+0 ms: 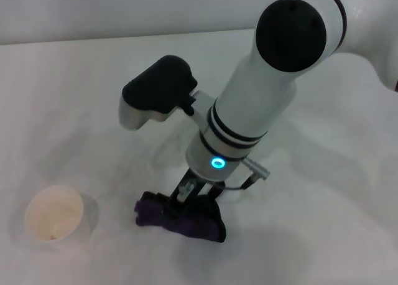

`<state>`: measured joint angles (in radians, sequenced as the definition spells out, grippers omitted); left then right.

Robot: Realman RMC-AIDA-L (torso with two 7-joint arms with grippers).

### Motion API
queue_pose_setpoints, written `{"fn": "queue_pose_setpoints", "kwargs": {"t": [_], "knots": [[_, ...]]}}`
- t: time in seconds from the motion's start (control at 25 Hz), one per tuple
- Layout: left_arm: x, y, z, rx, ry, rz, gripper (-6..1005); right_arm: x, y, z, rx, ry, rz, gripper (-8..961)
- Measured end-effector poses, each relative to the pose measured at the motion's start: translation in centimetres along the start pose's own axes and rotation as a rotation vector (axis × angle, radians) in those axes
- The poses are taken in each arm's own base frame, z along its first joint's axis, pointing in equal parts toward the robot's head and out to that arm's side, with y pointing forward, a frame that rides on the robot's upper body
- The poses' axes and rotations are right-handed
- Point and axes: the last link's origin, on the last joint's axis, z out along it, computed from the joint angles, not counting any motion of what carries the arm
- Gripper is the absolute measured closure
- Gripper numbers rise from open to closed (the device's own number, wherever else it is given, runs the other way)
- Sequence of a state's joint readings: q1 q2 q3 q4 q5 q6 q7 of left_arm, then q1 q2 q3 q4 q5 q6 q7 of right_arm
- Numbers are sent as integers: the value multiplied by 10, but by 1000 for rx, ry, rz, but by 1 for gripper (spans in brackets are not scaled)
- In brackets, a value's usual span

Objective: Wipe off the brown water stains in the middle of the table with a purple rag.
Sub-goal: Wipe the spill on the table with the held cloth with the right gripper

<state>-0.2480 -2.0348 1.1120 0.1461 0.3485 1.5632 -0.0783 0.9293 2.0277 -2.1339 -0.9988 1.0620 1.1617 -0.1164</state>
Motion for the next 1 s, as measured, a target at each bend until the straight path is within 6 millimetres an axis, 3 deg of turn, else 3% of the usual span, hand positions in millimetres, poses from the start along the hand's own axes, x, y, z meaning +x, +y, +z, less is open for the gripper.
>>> {"fn": "queue_pose_setpoints", "kwargs": {"t": [0.4,0.44,0.48,0.6,0.8,1.0], "knots": [[-1,-3,-4,9,-11,4,104,11,-69,-37,233,-12,179,878],[-1,-4,-4,11,-10,5,104,11,-69,-37,233,-12,179,877],[-1,-4,-4,12,-10,5,104,16,-87,-46,313,-13,228,877],[-1,-4,-3,16,-7,6,104,18,-97,-53,379,-13,255,877],[-1,-3,0,16,-7,6,105,9,-92,-53,368,-35,229,877],[-1,-1,5,12,-1,4,106,-6,-61,-41,225,-62,113,877]]}}
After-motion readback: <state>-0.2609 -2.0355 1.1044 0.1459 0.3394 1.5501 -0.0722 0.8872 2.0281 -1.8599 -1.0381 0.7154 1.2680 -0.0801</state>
